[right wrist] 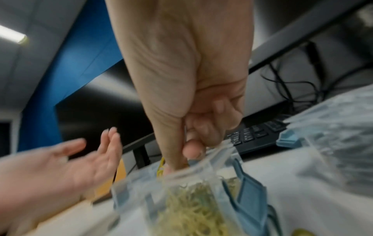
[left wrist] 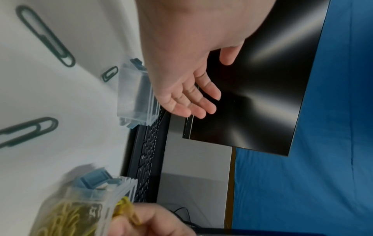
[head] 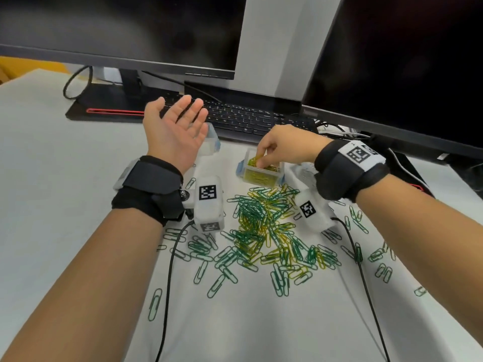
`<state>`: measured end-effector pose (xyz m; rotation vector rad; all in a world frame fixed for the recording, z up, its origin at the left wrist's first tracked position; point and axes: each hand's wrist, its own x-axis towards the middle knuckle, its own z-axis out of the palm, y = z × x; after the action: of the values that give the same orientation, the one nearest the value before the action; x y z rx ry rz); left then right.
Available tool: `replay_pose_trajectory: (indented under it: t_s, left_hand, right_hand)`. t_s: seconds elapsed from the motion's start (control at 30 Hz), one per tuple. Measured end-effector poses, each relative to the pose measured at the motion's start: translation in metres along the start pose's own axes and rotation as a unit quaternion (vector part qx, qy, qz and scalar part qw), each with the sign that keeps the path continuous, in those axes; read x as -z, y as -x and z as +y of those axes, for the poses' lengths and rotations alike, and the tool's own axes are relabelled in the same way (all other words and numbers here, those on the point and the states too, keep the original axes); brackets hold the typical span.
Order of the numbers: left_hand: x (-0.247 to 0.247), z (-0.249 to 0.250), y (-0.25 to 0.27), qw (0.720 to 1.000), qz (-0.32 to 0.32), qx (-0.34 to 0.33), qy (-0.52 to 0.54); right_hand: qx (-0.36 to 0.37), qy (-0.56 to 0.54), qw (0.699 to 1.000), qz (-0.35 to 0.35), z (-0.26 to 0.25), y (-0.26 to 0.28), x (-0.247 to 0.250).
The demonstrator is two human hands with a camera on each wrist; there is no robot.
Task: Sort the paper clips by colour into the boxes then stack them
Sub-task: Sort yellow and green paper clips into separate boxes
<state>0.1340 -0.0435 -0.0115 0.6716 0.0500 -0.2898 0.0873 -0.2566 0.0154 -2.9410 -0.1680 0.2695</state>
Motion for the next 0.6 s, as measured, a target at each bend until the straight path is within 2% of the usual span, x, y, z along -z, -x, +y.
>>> replay_pose_trajectory:
  t_s: [0.17, 0.27, 0.4, 0.53, 0.6]
  left_hand:
    - [-0.005, -0.009, 0.003, 0.999, -0.013, 0.010, -0.037]
    - [-0.007, -0.011, 0.004, 0.998, -0.018, 0.016, -0.049]
    - [-0.006, -0.008, 0.004, 0.999, -0.014, 0.009, -0.049]
    - [-0.009, -0.009, 0.008, 0.998, -0.021, 0.007, -0.063]
    - [-0.009, -0.009, 0.009, 0.998, -0.020, 0.005, -0.066]
  right_hand:
    - [-0.049, -0.159, 0.986, -0.004, 0.012, 0.009, 0.004]
    - [-0.062, -0.213, 0.975, -0.011, 0.017, 0.013, 0.006]
    - [-0.074, -0.211, 0.975, 0.005, 0.019, 0.016, 0.010]
    - [-0.074, -0.209, 0.973, 0.061, 0.014, 0.013, 0.012]
    - [-0.054, -0.162, 0.984, 0.057, 0.007, 0.010, 0.012]
